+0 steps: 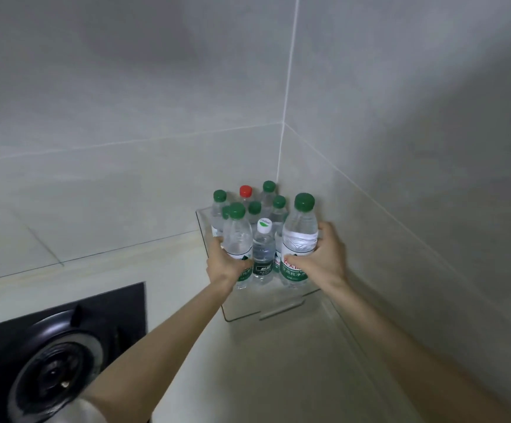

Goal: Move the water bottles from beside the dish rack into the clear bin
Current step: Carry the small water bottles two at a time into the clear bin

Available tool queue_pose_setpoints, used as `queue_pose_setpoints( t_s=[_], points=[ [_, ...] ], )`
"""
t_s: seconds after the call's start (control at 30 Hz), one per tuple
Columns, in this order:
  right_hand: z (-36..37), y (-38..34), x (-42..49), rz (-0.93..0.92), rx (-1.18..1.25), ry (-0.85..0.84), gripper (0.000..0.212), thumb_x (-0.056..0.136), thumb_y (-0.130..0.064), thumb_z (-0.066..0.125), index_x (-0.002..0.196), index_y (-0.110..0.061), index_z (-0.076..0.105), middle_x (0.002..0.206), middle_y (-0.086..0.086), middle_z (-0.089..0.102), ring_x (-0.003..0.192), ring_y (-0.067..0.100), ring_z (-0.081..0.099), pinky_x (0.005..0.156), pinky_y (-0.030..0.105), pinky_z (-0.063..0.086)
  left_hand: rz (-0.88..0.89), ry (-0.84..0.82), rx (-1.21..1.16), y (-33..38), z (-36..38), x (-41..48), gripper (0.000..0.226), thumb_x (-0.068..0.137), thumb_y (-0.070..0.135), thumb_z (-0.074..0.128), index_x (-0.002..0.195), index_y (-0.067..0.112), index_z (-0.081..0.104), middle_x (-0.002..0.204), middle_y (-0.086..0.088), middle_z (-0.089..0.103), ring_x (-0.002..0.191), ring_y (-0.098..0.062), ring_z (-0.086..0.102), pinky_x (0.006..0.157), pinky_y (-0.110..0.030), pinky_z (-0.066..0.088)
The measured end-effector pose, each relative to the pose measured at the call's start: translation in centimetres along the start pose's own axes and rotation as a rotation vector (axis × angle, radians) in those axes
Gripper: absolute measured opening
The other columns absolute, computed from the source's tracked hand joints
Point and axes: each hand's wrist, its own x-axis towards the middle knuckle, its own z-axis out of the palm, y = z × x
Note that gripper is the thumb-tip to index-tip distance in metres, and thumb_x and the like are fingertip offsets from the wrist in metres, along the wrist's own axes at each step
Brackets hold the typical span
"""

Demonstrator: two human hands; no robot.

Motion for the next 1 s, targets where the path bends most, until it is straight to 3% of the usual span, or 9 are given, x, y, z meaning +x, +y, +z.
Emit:
queue_pose_setpoints(
  t_s=[0.1, 0.23, 0.37, 0.47, 0.57, 0.63, 0.73, 0.87, 1.0],
  points=[
    [0.7, 1.0, 0.4, 0.023, -0.050, -0.008, 0.062, 0.046, -0.027, 0.087, 0.095, -0.027, 0.049, 0.086, -0.009, 0.068, 0.080, 0.013, 0.066, 0.069, 0.028, 0.053, -0.020, 0.013, 0.009, -0.3, 1.0, 0.2, 0.078, 0.060, 0.009, 0.087, 0.124, 0.013, 0.042, 0.112, -0.006, 0.060, 0.100, -0.024, 0.057, 0.077, -0.027, 0.042],
    [1.9, 2.5, 0.9, 0.056, -0.119, -0.043, 0.061, 0.050, -0.029, 0.086, 0.095, -0.026, 0.045, 0.088, -0.007, 0.067, 0.082, 0.019, 0.063, 0.068, 0.030, 0.050, -0.054, 0.030, -0.044, -0.7, 1.8, 1.1, 0.079, 0.059, 0.001, 0.086, 0.123, 0.011, 0.042, 0.105, 0.001, 0.053, 0.093, -0.018, 0.051, 0.073, -0.025, 0.042],
    [2.6, 3.5, 1.4, 0.079, -0.164, -0.112, 0.064, 0.055, -0.020, 0.087, 0.100, -0.024, 0.041, 0.093, -0.006, 0.062, 0.080, 0.016, 0.053, 0.062, 0.022, 0.039, -0.089, 0.018, -0.111, -1.6, 2.4, 1.6, 0.086, 0.058, -0.003, 0.085, 0.127, 0.014, 0.038, 0.114, -0.004, 0.055, 0.098, -0.020, 0.056, 0.050, -0.009, 0.039],
    [2.8, 3.7, 1.5, 0.114, -0.183, -0.166, 0.068, 0.058, -0.015, 0.087, 0.109, -0.019, 0.042, 0.093, -0.007, 0.057, 0.081, 0.016, 0.050, 0.049, 0.011, 0.028, -0.112, 0.016, -0.090, -2.1, 2.6, 1.6, 0.079, 0.062, -0.004, 0.083, 0.126, 0.010, 0.038, 0.121, -0.008, 0.045, 0.101, -0.021, 0.049, 0.040, -0.010, 0.038],
    [2.8, 3.7, 1.9, 0.156, -0.175, -0.209, 0.068, 0.060, -0.013, 0.085, 0.112, -0.018, 0.042, 0.096, -0.007, 0.055, 0.083, 0.017, 0.050, 0.050, 0.014, 0.028, -0.128, -0.013, -0.084, -2.6, 2.9, 1.6, 0.075, 0.067, -0.007, 0.078, 0.127, 0.008, 0.037, 0.127, -0.011, 0.037, 0.100, -0.020, 0.043, 0.039, -0.011, 0.041],
    [2.9, 3.8, 2.1, 0.171, -0.153, -0.221, 0.068, 0.059, -0.012, 0.086, 0.113, -0.018, 0.044, 0.098, -0.007, 0.057, 0.086, 0.018, 0.052, 0.059, 0.019, 0.035, -0.153, -0.020, -0.098, -2.8, 3.0, 1.9, 0.073, 0.068, -0.008, 0.077, 0.127, 0.008, 0.036, 0.128, -0.013, 0.036, 0.099, -0.021, 0.043, 0.047, -0.011, 0.042],
    [3.1, 4.2, 2.5, 0.162, -0.145, -0.243, 0.071, 0.055, -0.008, 0.087, 0.113, -0.019, 0.048, 0.098, -0.006, 0.060, 0.088, 0.018, 0.056, 0.073, 0.021, 0.040, -0.179, -0.021, -0.095, -2.9, 3.2, 1.9, 0.075, 0.068, -0.006, 0.078, 0.127, 0.009, 0.036, 0.131, -0.013, 0.036, 0.100, -0.021, 0.044, 0.076, -0.023, 0.044],
    [3.4, 5.1, 2.8, 0.128, -0.187, -0.258, 0.075, 0.046, -0.010, 0.087, 0.109, -0.029, 0.051, 0.098, -0.008, 0.065, 0.094, 0.021, 0.062, 0.083, 0.030, 0.052, -0.149, -0.034, -0.081, -3.0, 3.0, 1.9, 0.078, 0.069, 0.004, 0.082, 0.131, 0.010, 0.034, 0.133, -0.012, 0.041, 0.117, -0.027, 0.047, 0.072, -0.023, 0.045],
    [3.5, 5.3, 2.8, 0.112, -0.222, -0.276, 0.080, 0.047, -0.010, 0.088, 0.117, -0.024, 0.051, 0.110, -0.002, 0.065, 0.104, 0.024, 0.061, 0.085, 0.029, 0.049, -0.075, -0.042, -0.022, -2.8, 2.1, 1.9, 0.080, 0.072, 0.014, 0.082, 0.135, 0.008, 0.035, 0.138, -0.012, 0.043, 0.126, -0.026, 0.044, 0.101, -0.032, 0.039]
  ],
)
